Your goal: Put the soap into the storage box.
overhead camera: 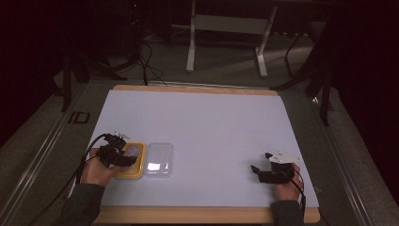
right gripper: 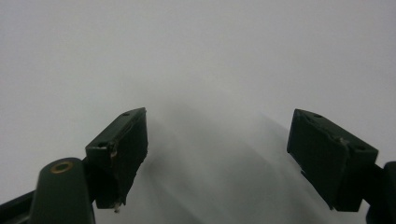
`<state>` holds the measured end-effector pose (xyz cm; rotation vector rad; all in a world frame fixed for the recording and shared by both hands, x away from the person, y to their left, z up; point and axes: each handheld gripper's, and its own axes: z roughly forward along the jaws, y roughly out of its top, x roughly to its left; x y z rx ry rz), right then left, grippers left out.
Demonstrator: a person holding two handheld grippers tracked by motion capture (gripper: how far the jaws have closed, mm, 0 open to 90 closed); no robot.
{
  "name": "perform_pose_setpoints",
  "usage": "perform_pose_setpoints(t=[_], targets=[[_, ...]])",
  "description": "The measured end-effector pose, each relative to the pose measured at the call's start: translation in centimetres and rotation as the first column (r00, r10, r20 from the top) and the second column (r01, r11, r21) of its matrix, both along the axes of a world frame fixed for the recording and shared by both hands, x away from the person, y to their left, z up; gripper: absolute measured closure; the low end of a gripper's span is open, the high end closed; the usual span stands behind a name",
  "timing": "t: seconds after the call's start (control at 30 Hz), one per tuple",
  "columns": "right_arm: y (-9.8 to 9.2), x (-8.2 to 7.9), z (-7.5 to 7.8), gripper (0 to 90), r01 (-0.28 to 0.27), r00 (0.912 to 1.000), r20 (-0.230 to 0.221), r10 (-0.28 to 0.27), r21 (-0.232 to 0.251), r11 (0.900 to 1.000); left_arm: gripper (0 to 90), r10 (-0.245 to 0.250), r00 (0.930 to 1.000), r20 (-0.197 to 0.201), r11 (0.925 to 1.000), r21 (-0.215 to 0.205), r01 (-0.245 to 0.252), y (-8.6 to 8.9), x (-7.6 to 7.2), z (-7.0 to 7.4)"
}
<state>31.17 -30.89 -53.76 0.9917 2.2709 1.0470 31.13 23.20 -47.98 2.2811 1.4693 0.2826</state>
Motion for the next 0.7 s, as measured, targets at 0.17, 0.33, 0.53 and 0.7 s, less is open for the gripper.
perform_pose_setpoints(t=[0.17, 0.33, 0.53, 0.7], targets=[[0.0, 0.0, 0.0, 20.0, -0.001, 1.0, 0.001, 0.001, -0.001, 1.0, 48.9, 0.0, 0.9999, -0.012, 0.9997, 0.024, 0.0, -0.3, 0.3, -0.8], [0.0, 0.0, 0.0, 20.0, 0.0, 1.0, -0.001, 0.0, -0.002, 1.0, 47.7, 0.007, 0.9998, -0.018, 0.9994, 0.033, -0.006, -0.5, 0.7, -1.3], [0.1, 0.0, 0.0, 20.0, 0.0, 1.0, -0.002, 0.0, -0.004, 1.0, 40.2, 0.003, 1.0, -0.008, 1.0, -0.006, -0.003, 0.1, 0.7, -0.6], [0.1, 0.0, 0.0, 20.0, 0.0, 1.0, -0.002, 0.0, -0.004, 1.0, 36.8, -0.019, 0.9996, 0.021, 0.9998, 0.001, 0.019, 0.1, 0.4, 0.0]])
